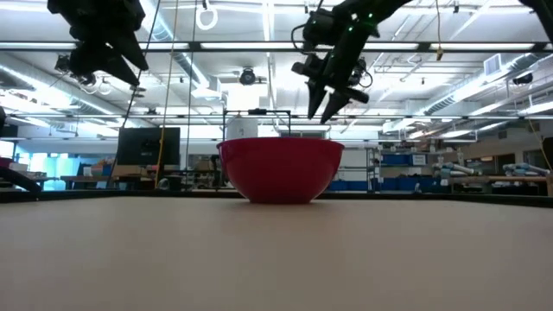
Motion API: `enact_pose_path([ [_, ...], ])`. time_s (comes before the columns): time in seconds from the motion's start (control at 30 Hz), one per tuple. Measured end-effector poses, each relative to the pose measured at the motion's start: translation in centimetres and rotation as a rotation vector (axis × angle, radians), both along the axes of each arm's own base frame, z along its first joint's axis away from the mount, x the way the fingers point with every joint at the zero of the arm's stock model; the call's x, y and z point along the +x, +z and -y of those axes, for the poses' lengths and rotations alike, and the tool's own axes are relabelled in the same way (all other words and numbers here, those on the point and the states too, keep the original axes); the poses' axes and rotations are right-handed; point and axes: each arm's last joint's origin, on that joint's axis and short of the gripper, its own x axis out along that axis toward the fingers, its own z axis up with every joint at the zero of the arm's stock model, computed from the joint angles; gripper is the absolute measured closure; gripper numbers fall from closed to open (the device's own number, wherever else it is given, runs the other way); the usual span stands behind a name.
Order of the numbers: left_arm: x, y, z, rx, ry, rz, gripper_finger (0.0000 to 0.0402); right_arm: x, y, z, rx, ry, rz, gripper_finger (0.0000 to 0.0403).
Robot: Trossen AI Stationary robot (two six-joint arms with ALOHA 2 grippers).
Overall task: Nest bowls inside each other
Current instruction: Stack the pink bowl on top of the blue bowl
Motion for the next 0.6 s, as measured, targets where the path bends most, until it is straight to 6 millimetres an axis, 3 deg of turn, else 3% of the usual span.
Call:
enact_pose_path([
  [0.3,-1.1,0.9,-0.2,0.122,-0.036,0.058,0.0209,-2.6,2.3,-4.2,0.072,0.037,-0.13,0.0234],
  [0.6,0.1,1.5,-0.5,0.236,-0.104,0.104,0.0209,-3.7,0.7,-10.8,0.262,0.176,-0.411,0.0235],
])
